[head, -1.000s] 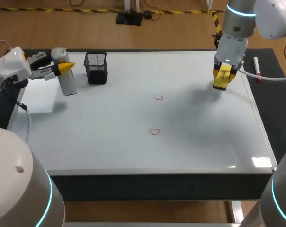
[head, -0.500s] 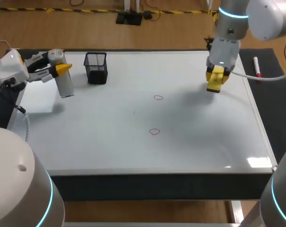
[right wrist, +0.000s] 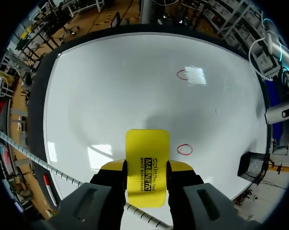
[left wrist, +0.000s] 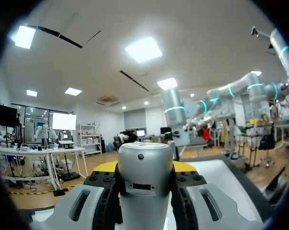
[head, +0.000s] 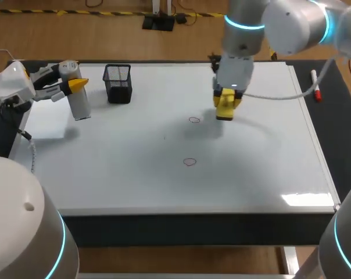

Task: Pick up the inspection probe, press it on each red-marked spot on the whiteboard one by one, put down the probe, pick up the eraser, and wipe off all the red marks.

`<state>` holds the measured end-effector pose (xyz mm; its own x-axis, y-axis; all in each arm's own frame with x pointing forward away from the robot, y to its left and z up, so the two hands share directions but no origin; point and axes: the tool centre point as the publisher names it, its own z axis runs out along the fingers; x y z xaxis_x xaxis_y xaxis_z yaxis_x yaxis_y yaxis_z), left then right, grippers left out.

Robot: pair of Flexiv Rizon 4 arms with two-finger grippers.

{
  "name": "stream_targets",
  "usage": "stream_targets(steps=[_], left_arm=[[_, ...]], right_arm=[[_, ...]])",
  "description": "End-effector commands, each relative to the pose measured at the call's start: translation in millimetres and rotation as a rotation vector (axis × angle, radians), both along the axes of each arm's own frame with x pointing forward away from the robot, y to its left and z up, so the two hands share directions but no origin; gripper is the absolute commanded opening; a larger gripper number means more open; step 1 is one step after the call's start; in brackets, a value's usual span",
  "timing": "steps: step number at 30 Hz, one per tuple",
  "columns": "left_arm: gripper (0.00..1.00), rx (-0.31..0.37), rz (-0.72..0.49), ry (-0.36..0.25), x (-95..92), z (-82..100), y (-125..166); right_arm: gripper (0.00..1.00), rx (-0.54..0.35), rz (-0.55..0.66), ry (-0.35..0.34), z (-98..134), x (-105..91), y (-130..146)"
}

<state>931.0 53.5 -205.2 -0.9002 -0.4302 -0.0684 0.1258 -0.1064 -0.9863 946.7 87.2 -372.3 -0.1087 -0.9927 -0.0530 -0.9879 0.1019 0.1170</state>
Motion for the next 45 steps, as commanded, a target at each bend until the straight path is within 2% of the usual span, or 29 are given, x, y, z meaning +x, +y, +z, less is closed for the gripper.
stream_targets(steps=[1, 9, 21, 29, 45], left_arm=[[0.0, 0.001, 0.002, 0.0, -0.7, 1.2, -0.3], [0.0, 0.001, 0.002, 0.0, -0.7, 1.2, -0.3], [0.0, 0.001, 0.002, 0.0, -0.7, 1.2, -0.3], [0.0, 0.001, 0.002, 0.0, -0.7, 1.2, -0.3], [0.0, 0.001, 0.002, 0.0, -0.7, 1.2, -0.3]], right_arm=[[0.0, -0.072, 0.019, -0.006, -4.1, -2.8, 32.4], [0.0, -0.068, 0.085, -0.001, -13.9, -11.0, 74.2], [0.0, -0.064, 0.134, 0.005, -24.1, -13.3, 114.0], [0.0, -0.054, 0.136, 0.006, -34.0, -6.8, 115.2], [0.0, -0.055, 0.111, -0.01, -48.4, -5.7, 105.9]])
